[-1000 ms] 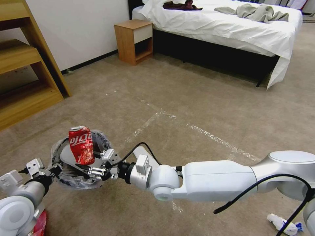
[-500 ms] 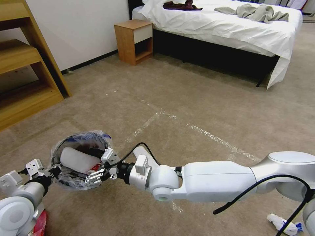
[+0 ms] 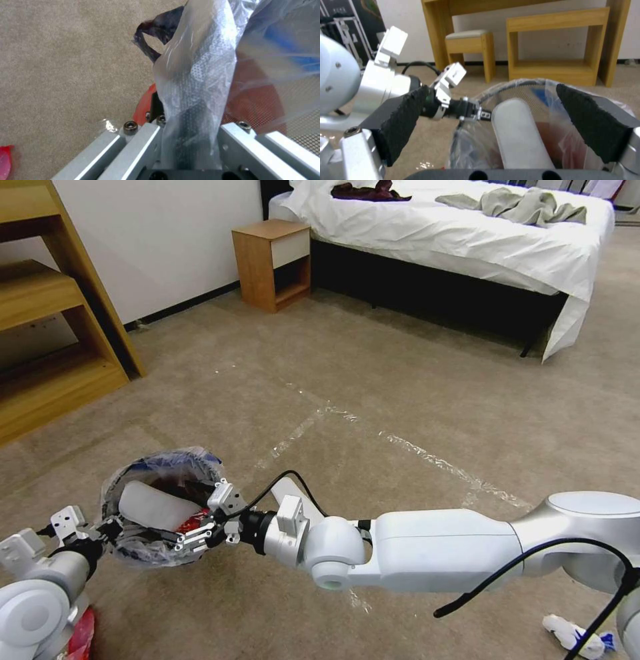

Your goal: Pick up the trash bin and place the garbage on the floor into it.

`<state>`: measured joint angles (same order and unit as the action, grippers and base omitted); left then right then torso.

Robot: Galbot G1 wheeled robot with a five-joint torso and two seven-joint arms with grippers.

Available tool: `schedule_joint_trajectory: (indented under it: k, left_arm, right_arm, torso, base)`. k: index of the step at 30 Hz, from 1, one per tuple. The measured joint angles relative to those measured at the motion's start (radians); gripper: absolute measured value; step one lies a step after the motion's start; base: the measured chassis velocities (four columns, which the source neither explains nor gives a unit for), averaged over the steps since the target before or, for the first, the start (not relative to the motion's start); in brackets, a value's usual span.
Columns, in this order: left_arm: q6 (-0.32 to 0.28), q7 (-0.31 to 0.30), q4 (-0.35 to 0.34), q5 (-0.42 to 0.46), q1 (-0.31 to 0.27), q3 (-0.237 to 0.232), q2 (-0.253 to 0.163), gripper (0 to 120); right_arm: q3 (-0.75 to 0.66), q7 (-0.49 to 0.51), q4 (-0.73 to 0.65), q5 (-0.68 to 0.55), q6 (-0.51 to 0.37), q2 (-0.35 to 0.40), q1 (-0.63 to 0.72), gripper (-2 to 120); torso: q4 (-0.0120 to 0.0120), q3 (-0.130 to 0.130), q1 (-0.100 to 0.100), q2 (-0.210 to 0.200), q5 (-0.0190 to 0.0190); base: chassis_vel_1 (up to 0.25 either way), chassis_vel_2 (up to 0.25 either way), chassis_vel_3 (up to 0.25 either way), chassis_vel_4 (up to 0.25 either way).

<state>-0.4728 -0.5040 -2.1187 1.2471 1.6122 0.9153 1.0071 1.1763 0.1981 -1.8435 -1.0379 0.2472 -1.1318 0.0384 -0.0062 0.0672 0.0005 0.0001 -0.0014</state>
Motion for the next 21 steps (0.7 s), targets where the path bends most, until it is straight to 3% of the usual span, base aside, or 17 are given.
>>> schedule_joint_trajectory:
  k: [21]
  left_arm:
    - [0.001,0.001,0.008,-0.009,-0.002,-0.001,0.009,0]
  right_arm:
    - [-0.216,-0.035,-0.014,0.0,0.085,-0.144,0.073,96]
  torso:
    - [0.0001,0.0,0.0,0.0,-0.0001]
  base:
    - [0.0,0.0,0.0,0.0]
